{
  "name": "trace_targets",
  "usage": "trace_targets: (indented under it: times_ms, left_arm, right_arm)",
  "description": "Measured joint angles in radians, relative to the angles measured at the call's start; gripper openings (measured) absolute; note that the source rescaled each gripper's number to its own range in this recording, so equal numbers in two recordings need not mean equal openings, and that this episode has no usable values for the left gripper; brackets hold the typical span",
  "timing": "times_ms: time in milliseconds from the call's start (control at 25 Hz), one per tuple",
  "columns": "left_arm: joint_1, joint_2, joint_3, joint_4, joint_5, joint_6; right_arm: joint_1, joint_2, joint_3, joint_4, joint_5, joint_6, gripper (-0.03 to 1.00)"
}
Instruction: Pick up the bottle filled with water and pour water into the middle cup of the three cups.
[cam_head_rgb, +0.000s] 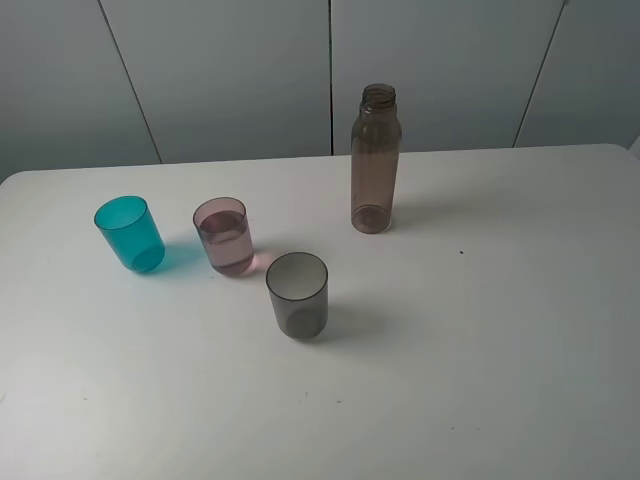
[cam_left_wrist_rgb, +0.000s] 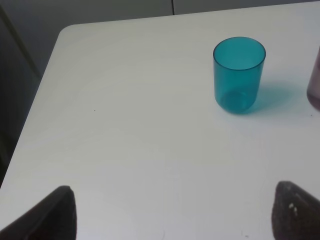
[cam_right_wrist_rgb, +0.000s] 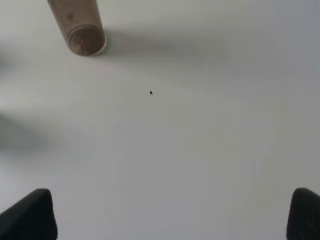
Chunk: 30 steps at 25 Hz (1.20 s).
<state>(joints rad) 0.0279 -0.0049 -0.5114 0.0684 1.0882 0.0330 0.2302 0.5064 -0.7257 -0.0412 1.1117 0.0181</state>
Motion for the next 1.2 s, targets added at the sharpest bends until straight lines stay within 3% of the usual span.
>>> trace_targets:
  times_ms: [160, 520, 920, 1200]
  left_arm:
    - [0.000, 0.000, 0.000, 0.000, 0.000, 0.000]
    - [0.000, 0.000, 0.000, 0.000, 0.000, 0.000]
    - [0.000, 0.000, 0.000, 0.000, 0.000, 0.000]
    - [0.000, 0.000, 0.000, 0.000, 0.000, 0.000]
  right_arm:
    - [0.000, -0.164, 0.076, 0.008, 0.058, -0.001, 1.00]
    - [0.000, -0.489, 0.205, 0.041, 0.015, -0.001, 1.00]
    - [-0.003, -0.506, 0.213, 0.030, -0.014, -0.002, 1.00]
    - [-0.156, -0.508, 0.213, 0.030, -0.014, -0.002, 1.00]
